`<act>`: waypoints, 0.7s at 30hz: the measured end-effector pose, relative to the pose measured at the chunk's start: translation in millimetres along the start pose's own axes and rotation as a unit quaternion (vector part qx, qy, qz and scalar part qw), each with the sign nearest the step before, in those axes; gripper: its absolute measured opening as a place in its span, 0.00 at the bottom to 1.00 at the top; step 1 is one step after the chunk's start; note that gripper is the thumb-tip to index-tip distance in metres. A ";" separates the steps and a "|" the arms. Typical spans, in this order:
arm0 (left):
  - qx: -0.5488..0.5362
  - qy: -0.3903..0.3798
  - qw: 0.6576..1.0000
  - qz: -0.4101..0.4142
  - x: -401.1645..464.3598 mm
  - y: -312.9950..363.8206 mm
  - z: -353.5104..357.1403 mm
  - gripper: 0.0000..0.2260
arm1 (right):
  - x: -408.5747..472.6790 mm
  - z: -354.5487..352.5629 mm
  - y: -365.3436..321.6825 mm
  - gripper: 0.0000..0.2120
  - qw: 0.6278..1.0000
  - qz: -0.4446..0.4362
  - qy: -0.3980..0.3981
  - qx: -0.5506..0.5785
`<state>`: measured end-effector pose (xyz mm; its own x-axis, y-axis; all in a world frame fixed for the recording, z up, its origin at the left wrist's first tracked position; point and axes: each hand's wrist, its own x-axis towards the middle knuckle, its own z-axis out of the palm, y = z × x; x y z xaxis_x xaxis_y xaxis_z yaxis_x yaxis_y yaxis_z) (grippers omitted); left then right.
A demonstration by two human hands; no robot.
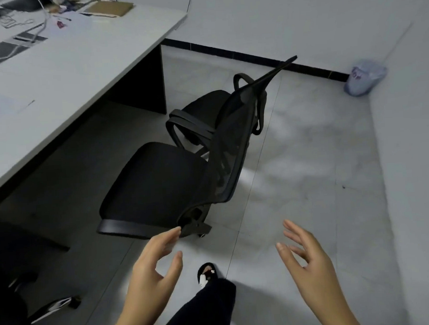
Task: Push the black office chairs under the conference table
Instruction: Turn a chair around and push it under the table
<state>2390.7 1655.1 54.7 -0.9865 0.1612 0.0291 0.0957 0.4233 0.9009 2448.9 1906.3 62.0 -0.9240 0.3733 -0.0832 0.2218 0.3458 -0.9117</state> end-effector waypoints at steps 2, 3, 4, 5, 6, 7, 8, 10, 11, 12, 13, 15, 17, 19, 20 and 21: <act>0.007 -0.011 1.000 0.004 34.7 4.0 16.2 0.21 | 33.2 -11.3 -0.1 0.20 1.000 -0.004 -0.001 -0.013; 0.008 -0.015 1.000 0.004 52.0 9.1 23.2 0.23 | 49.4 -17.3 -1.9 0.20 1.000 -0.005 -0.001 -0.016; 0.005 -0.016 1.000 0.007 69.4 16.5 29.4 0.23 | 65.3 -23.6 -4.6 0.19 1.000 -0.005 0.001 -0.019; 0.002 -0.016 1.000 0.014 85.8 24.2 34.7 0.21 | 81.5 -29.8 -7.8 0.19 1.000 -0.004 0.007 -0.022; 0.001 -0.015 1.000 0.021 100.9 31.1 39.9 0.18 | 98.2 -35.3 -9.6 0.19 1.000 0.000 0.011 -0.023; 0.004 -0.013 1.000 0.022 113.4 35.0 44.6 0.16 | 114.7 -39.7 -9.2 0.21 1.000 0.005 0.011 -0.023; 0.010 -0.009 1.000 0.018 124.1 37.0 49.4 0.15 | 130.8 -42.9 -8.2 0.22 1.000 0.008 0.004 -0.026; 0.017 0.015 1.000 -0.003 138.8 38.2 58.6 0.15 | 164.0 -46.7 -6.9 0.21 0.999 -0.002 -0.026 -0.032; 0.018 0.032 0.999 -0.013 143.3 38.6 63.6 0.17 | 182.0 -48.2 -6.8 0.20 0.998 -0.015 -0.043 -0.036; 0.023 0.053 0.998 -0.021 146.8 38.5 69.5 0.18 | 200.8 -48.9 -6.0 0.20 0.997 -0.027 -0.063 -0.041; 0.026 0.076 0.996 -0.030 150.1 38.4 76.9 0.19 | 220.8 -49.1 -5.1 0.20 0.994 -0.036 -0.089 -0.044; 0.034 0.127 0.989 -0.061 156.4 39.3 94.4 0.23 | 262.9 -49.6 -5.3 0.19 0.986 -0.054 -0.149 -0.050; 0.043 0.185 0.977 -0.099 162.8 44.1 117.4 0.24 | 306.3 -50.8 -5.3 0.19 0.969 -0.084 -0.222 -0.065; 0.046 0.242 0.961 -0.128 169.3 55.8 146.1 0.17 | 345.9 -53.9 -7.5 0.19 0.943 -0.115 -0.300 -0.092; 0.047 0.263 0.953 -0.140 172.5 62.7 160.5 0.14 | 364.2 -55.5 -8.8 0.19 0.928 -0.136 -0.331 -0.106; 0.051 0.280 0.946 -0.154 175.7 67.3 173.7 0.13 | 381.0 -55.8 -10.8 0.19 0.914 -0.153 -0.357 -0.119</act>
<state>2246.9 1866.8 45.3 -0.8826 -0.4695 0.0231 -0.2230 0.4614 0.8587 2111.8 2092.9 62.6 -0.9027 -0.4000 -0.1584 -0.0980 0.5497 -0.8296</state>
